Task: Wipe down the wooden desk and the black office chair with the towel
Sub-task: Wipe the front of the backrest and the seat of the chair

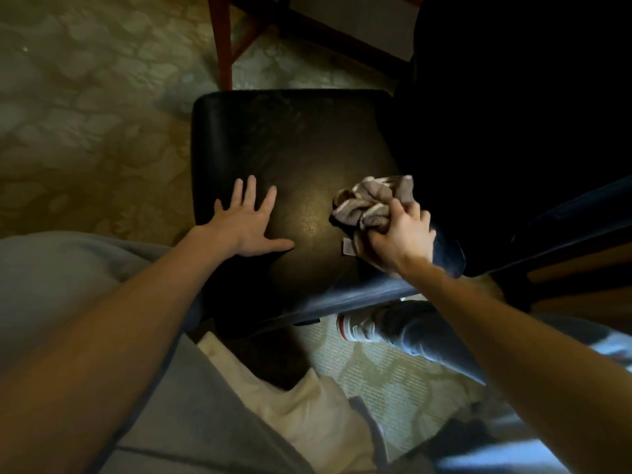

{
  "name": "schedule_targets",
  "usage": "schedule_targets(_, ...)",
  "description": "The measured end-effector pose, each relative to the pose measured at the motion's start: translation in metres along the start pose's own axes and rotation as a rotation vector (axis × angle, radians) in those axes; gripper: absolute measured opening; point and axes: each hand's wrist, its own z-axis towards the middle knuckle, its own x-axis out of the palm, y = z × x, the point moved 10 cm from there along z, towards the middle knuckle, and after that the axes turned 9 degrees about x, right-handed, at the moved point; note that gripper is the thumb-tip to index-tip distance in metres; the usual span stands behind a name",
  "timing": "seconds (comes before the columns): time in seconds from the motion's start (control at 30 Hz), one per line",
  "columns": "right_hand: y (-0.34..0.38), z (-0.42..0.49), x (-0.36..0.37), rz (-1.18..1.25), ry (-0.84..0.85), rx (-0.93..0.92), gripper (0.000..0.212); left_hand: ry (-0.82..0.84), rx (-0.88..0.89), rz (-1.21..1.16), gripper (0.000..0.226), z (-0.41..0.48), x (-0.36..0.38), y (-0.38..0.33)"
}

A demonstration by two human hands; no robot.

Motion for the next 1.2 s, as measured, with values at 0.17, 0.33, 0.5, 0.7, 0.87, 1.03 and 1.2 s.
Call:
schedule_targets(0.17,0.050,-0.086,0.041,0.053,0.079,-0.114,0.072,0.093,-0.035,-0.016,0.125,0.018,0.012,0.010)
schedule_targets(0.33,0.072,-0.121,0.044,0.473,0.243,-0.172,0.053,0.090,0.004,-0.051,0.121,0.020,0.013,0.016)
schedule_targets(0.5,0.028,-0.049,-0.027,0.193,-0.129,-0.239,0.058,0.083,-0.009,-0.056,0.122,0.012,0.008,0.007)
schedule_targets(0.7,-0.063,0.041,-0.024,-0.098,0.022,-0.059,0.071,0.044,-0.059,-0.007,0.113,-0.003,-0.012,-0.010)
schedule_targets(0.87,-0.077,0.028,-0.005,0.036,0.014,0.179,0.060,-0.271,-0.065,0.056,0.069,-0.009,-0.059,-0.019)
schedule_targets(1.03,0.008,-0.061,0.028,-0.003,0.203,-0.077,0.073,-0.368,0.019,-0.056,0.050,0.003,-0.087,-0.065)
schedule_targets(1.2,0.030,-0.077,0.008,0.072,0.178,-0.331,0.068,-0.363,0.300,-0.109,0.051,-0.002,-0.081,-0.111)
